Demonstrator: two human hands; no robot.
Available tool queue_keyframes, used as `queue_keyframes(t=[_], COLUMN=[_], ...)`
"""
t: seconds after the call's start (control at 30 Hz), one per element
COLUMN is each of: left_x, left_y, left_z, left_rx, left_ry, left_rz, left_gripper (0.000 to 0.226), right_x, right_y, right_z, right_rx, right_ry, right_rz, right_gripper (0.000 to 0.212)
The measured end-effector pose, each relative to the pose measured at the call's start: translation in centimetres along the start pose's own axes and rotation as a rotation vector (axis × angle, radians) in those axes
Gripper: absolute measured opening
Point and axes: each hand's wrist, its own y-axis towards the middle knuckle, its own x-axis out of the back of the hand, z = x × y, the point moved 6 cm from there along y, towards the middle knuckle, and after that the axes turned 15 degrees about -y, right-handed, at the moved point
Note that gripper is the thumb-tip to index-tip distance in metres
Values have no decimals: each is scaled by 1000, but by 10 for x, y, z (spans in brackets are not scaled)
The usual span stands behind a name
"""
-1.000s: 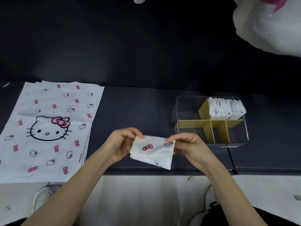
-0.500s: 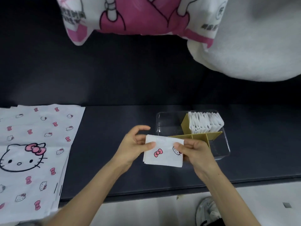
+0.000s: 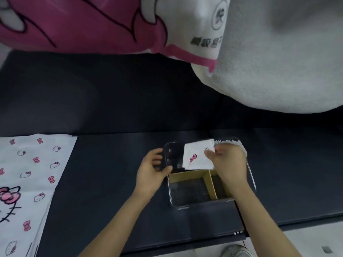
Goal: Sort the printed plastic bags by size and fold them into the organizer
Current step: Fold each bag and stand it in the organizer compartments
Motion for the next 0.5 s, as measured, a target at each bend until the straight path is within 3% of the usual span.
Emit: queue_keyframes(t=[0.07,0.2,0.27,0.37,0.5], left_x=[8,6,4,8,26], left_y=[3,2,2,2,-2], left_z=[13,37,43,47,49], left_rx=[21,166,198,216,205], left_ry=[59,-52,-97,-124,-119], left_rz=[-19,65,88,79,29], left_gripper=[55,65,64,53,37], right_x=[-17,-71,-93,-115,-122], right_y=[20,32,26,13,4], right_z=[15,42,52,52,45], right_rx=[76,174,199,165,135], right_ry=[-179,-375,-358,-149,-123], right_rz=[50,242,319,415,410], right_gripper=[45,44,46,50,38])
